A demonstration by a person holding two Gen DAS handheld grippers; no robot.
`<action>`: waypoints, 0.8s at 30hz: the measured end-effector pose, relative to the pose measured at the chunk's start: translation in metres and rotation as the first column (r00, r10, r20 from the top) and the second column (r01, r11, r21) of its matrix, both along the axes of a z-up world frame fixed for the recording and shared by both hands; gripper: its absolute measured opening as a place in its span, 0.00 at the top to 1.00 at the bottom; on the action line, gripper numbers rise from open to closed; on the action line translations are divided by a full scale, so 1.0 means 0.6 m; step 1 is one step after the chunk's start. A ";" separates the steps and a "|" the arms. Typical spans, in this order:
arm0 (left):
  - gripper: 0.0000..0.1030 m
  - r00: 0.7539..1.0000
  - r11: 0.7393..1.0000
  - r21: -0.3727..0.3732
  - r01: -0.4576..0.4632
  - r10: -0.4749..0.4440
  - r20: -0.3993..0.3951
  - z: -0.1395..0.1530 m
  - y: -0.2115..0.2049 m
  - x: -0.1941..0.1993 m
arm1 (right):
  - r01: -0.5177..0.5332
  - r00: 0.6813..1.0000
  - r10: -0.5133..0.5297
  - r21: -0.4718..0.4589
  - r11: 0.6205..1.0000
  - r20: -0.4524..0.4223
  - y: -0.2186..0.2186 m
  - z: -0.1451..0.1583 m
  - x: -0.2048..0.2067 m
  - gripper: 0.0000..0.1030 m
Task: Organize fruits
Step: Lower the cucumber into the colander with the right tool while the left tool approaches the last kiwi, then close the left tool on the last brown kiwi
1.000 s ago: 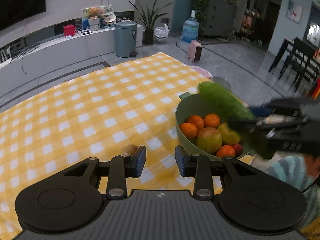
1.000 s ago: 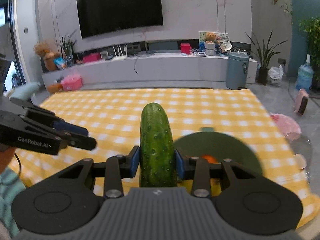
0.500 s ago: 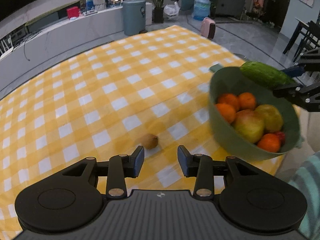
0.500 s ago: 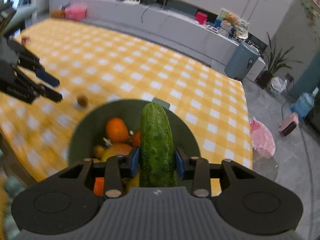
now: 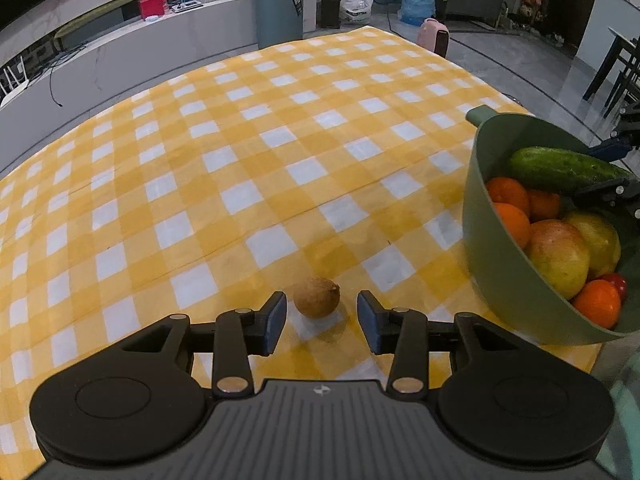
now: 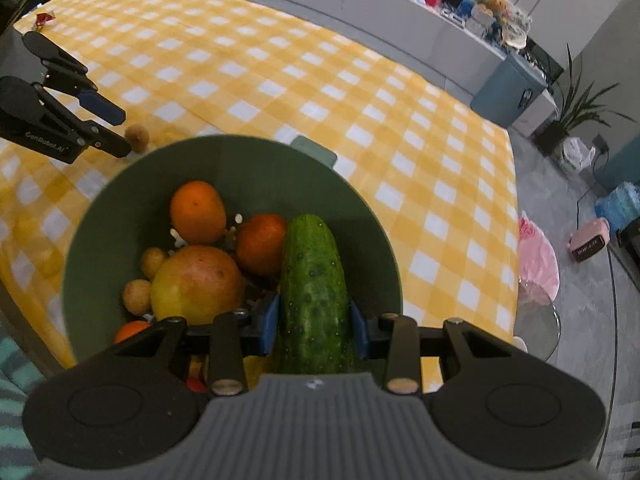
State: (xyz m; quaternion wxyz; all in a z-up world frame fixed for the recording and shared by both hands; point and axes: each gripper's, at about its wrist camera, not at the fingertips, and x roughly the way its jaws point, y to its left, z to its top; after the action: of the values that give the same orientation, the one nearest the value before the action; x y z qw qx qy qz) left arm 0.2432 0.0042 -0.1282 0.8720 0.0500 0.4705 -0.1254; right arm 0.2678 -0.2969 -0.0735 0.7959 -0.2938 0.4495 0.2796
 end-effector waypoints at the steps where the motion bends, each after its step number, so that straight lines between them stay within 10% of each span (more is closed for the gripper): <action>1: 0.52 1.000 1.000 -0.002 -0.004 0.004 -0.003 -0.002 0.001 0.002 | -0.002 1.000 0.002 0.007 1.000 0.000 0.000 0.000 0.001 0.66; 24: 0.70 0.999 1.000 -0.011 -0.023 0.023 -0.046 -0.023 -0.002 0.021 | 0.115 0.991 -0.103 0.151 0.982 -0.083 -0.051 0.020 -0.003 0.67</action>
State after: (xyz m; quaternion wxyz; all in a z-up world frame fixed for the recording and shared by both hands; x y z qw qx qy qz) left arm 0.2556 0.0028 -0.1420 0.8627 0.0365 0.4901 -0.1192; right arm 0.2660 -0.3277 -0.0617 0.8132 -0.1952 0.4710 0.2806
